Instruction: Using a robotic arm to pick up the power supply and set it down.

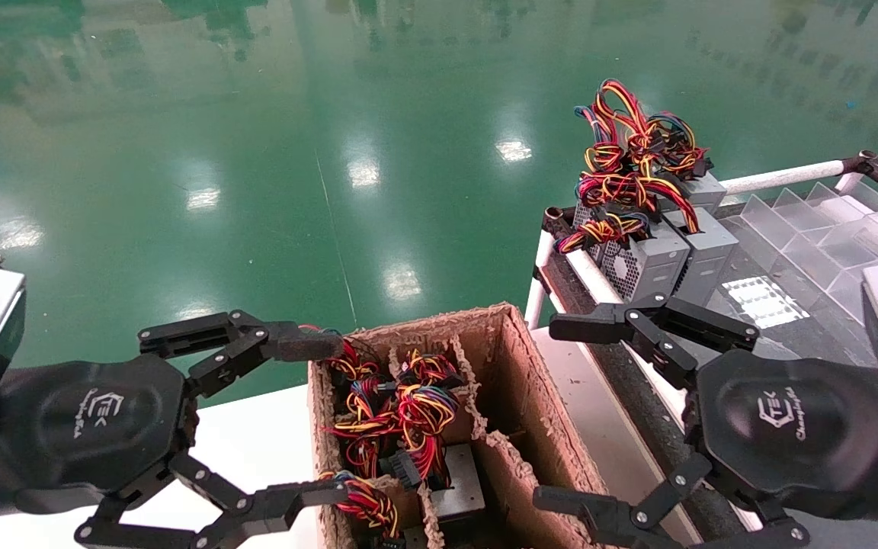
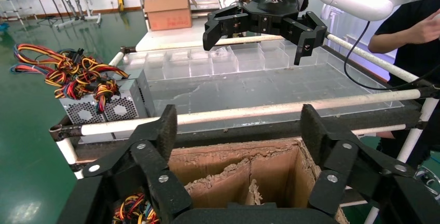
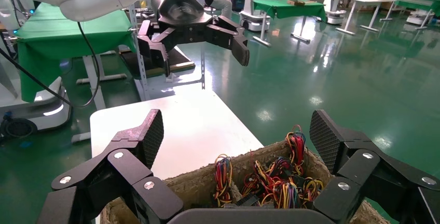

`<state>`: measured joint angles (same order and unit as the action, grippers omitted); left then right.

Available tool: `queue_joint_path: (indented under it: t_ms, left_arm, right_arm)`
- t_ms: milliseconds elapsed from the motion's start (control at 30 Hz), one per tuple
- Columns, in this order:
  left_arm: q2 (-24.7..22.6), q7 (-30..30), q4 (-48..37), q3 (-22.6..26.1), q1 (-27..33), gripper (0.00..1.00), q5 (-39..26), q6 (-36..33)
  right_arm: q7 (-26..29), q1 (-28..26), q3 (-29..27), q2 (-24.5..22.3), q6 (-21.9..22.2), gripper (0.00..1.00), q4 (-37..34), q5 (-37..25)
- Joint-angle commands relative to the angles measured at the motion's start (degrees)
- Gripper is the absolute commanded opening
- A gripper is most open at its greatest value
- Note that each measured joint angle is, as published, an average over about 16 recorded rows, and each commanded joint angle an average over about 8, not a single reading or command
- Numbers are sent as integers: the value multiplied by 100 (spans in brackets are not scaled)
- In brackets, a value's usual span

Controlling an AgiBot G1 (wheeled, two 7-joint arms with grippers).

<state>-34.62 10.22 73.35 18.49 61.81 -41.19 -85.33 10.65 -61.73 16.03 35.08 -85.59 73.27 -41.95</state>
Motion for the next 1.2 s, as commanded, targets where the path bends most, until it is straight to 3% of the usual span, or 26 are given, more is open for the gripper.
queue_joint_path:
  t_ms: [33, 1133, 1167, 1200]
  left_arm:
    - [0, 0, 0, 0, 0, 0, 0, 0]
    - [0, 0, 0, 0, 0, 0, 0, 0]
    - [0, 0, 0, 0, 0, 6, 0, 0]
    - [0, 0, 0, 0, 0, 18, 0, 0]
  right_arm:
    - [0, 0, 0, 0, 0, 100, 0, 0]
    - [0, 0, 0, 0, 0, 100, 0, 0]
    - [0, 0, 0, 0, 0, 100, 0, 0]
    - [1, 2, 0, -1, -1, 100, 4, 1]
